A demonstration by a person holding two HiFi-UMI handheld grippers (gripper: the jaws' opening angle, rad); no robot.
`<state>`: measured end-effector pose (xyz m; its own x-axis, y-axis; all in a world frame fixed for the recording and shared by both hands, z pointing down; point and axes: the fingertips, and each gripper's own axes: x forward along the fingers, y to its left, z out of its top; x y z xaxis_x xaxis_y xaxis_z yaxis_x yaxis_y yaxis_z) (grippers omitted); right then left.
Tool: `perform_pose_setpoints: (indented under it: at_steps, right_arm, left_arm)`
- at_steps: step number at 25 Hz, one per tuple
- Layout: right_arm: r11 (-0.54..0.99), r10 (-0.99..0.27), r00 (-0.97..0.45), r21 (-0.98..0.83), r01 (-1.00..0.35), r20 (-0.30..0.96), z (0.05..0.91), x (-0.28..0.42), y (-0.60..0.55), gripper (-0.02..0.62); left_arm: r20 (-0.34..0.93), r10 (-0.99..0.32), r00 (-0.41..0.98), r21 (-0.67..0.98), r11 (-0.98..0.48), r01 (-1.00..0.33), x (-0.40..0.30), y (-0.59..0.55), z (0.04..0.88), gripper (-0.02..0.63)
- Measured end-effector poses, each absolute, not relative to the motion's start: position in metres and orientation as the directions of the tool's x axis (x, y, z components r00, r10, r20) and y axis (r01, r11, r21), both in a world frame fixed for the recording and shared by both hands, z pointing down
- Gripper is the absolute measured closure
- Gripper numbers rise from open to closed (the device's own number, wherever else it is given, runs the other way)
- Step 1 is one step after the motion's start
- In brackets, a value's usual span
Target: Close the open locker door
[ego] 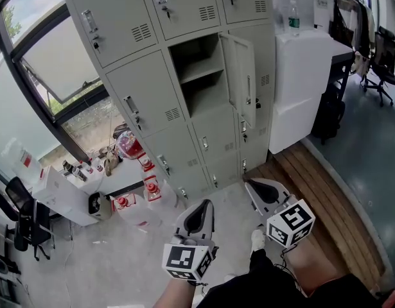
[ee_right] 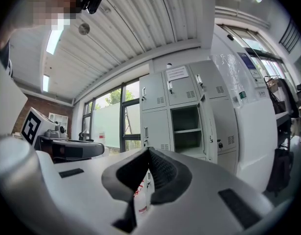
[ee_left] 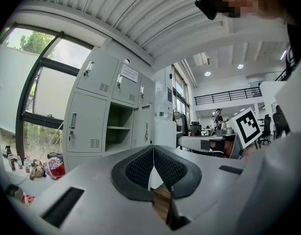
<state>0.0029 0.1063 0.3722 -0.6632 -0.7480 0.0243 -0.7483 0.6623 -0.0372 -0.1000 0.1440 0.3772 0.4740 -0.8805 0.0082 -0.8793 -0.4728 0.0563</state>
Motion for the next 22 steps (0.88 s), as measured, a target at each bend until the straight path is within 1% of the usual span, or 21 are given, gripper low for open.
perform_pose_setpoints:
  at_steps: [12,22]
  right_arm:
    - [0.686,-0.728,-0.686,-0.036,-0.727,0.004,0.363,0.000,0.057,0.543]
    - [0.692,-0.720,-0.694,-0.044,-0.720,0.015,0.365,0.010,0.013,0.543]
  left_arm:
    - [-0.006,-0.887,0.461,0.036,-0.461,-0.887,-0.097,0.101,0.369,0.588]
    - [0.003,-0.889,0.458,0.043,-0.458,-0.888,-0.086,0.060,0.371,0.588]
